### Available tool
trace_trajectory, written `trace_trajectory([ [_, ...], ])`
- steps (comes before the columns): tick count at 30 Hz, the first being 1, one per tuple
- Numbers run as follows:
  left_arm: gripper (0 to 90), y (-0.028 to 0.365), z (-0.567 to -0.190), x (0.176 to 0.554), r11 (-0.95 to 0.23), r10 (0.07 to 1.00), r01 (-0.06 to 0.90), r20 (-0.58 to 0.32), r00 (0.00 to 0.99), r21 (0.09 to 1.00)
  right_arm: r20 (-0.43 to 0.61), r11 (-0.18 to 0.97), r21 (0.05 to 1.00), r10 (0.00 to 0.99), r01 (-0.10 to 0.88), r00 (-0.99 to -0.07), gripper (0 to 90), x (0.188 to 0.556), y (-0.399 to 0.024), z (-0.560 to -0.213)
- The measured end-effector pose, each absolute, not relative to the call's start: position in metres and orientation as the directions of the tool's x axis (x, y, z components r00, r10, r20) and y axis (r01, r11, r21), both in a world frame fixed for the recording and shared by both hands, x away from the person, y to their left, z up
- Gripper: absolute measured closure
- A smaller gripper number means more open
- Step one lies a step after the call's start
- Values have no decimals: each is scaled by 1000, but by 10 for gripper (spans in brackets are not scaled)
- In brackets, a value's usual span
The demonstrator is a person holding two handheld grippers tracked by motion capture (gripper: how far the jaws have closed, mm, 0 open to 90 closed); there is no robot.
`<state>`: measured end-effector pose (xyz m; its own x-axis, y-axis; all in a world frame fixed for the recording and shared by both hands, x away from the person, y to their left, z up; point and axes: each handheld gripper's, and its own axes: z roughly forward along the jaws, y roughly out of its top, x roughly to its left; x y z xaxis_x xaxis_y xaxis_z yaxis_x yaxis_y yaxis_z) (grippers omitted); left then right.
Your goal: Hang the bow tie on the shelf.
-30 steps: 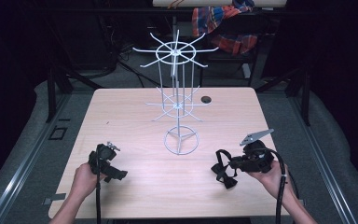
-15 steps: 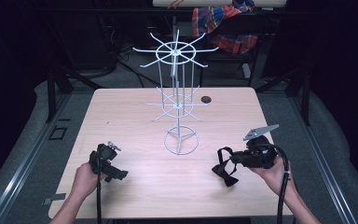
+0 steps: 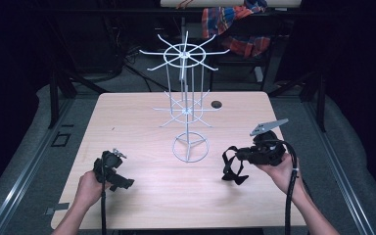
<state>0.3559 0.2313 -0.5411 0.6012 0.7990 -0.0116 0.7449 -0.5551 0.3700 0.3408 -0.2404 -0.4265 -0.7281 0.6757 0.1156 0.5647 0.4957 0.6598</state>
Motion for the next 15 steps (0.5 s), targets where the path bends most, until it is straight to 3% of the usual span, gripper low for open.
trace_trajectory([
  [15, 0, 231, -542, 356, -555, 799, 746, -12, 601, 367, 107, 485, 685, 672, 544, -733, 767, 351, -234, -413],
])
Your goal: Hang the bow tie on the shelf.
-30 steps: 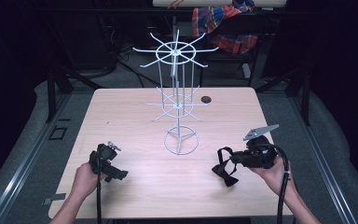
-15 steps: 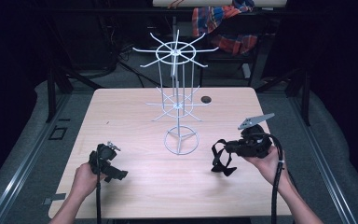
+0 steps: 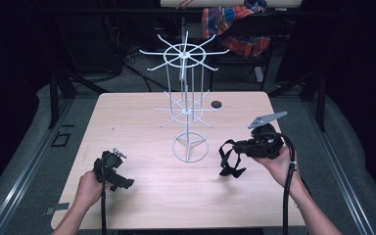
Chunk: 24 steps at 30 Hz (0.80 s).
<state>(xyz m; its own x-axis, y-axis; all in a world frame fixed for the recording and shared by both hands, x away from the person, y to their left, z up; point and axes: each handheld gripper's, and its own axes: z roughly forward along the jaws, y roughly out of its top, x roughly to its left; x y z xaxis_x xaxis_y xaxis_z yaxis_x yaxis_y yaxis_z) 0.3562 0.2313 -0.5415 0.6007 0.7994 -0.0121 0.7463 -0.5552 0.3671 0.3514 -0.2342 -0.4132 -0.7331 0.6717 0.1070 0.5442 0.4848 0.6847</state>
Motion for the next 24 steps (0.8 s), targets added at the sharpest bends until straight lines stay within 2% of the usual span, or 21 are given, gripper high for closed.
trace_trajectory([
  [24, 0, 231, -543, 357, -554, 800, 749, -16, 600, 364, 94, 493, 689, 666, 531, -740, 768, 371, -222, -402],
])
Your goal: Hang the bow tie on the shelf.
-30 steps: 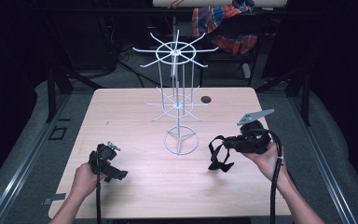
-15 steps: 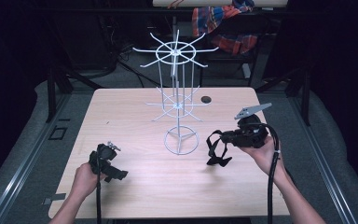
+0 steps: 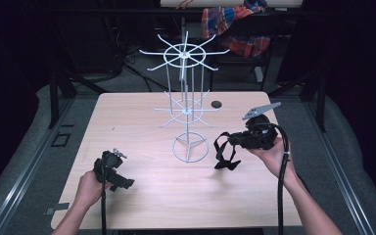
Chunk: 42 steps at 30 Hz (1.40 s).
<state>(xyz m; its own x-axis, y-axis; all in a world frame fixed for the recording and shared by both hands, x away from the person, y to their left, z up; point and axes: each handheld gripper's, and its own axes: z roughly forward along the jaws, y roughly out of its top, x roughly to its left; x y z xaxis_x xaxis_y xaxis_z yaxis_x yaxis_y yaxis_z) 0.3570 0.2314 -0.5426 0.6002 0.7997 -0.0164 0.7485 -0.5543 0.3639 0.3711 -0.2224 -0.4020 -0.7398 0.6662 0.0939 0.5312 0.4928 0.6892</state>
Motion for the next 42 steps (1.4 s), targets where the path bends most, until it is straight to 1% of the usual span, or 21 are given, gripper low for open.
trace_trajectory([
  [42, 0, 233, -542, 357, -548, 804, 752, -18, 594, 366, 103, 445, 710, 701, 545, -706, 767, 409, -220, -391],
])
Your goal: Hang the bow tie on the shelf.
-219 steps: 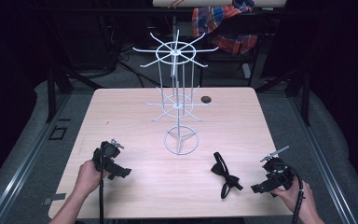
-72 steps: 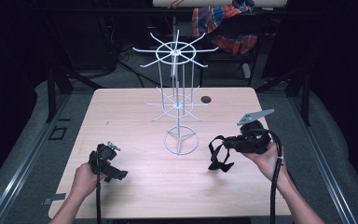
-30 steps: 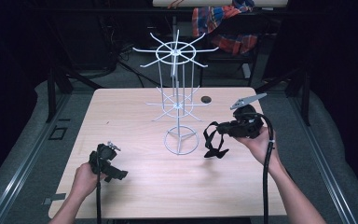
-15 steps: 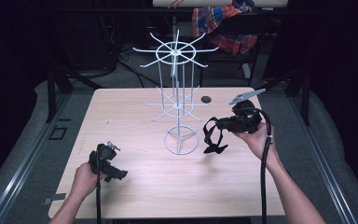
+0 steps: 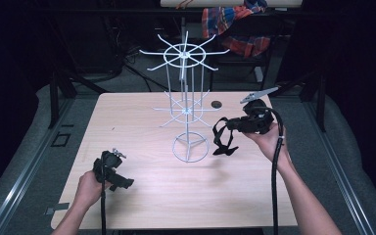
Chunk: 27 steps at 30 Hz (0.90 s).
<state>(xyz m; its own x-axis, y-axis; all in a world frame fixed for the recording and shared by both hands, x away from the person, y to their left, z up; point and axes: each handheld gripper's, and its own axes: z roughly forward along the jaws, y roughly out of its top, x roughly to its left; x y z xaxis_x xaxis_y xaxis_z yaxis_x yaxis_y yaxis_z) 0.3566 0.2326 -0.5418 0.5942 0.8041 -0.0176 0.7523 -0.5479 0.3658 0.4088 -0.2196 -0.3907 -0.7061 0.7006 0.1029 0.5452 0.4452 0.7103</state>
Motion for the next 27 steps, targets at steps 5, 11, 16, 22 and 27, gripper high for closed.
trace_trajectory([
  [5, 0, 233, -542, 357, -548, 804, 752, -18, 595, 365, 99, 447, 705, 708, 551, -700, 768, 414, -220, -391],
  [11, 0, 232, -542, 357, -549, 803, 752, -20, 596, 365, 94, 436, 710, 719, 553, -688, 767, 419, -220, -390],
  [16, 0, 232, -542, 357, -552, 801, 751, -20, 599, 364, 85, 435, 702, 734, 563, -674, 767, 423, -219, -387],
  [22, 0, 232, -542, 357, -552, 800, 750, -21, 600, 364, 85, 431, 701, 741, 568, -667, 767, 428, -219, -385],
  [27, 0, 232, -542, 357, -552, 800, 750, -21, 599, 364, 78, 424, 703, 751, 570, -655, 767, 432, -217, -381],
])
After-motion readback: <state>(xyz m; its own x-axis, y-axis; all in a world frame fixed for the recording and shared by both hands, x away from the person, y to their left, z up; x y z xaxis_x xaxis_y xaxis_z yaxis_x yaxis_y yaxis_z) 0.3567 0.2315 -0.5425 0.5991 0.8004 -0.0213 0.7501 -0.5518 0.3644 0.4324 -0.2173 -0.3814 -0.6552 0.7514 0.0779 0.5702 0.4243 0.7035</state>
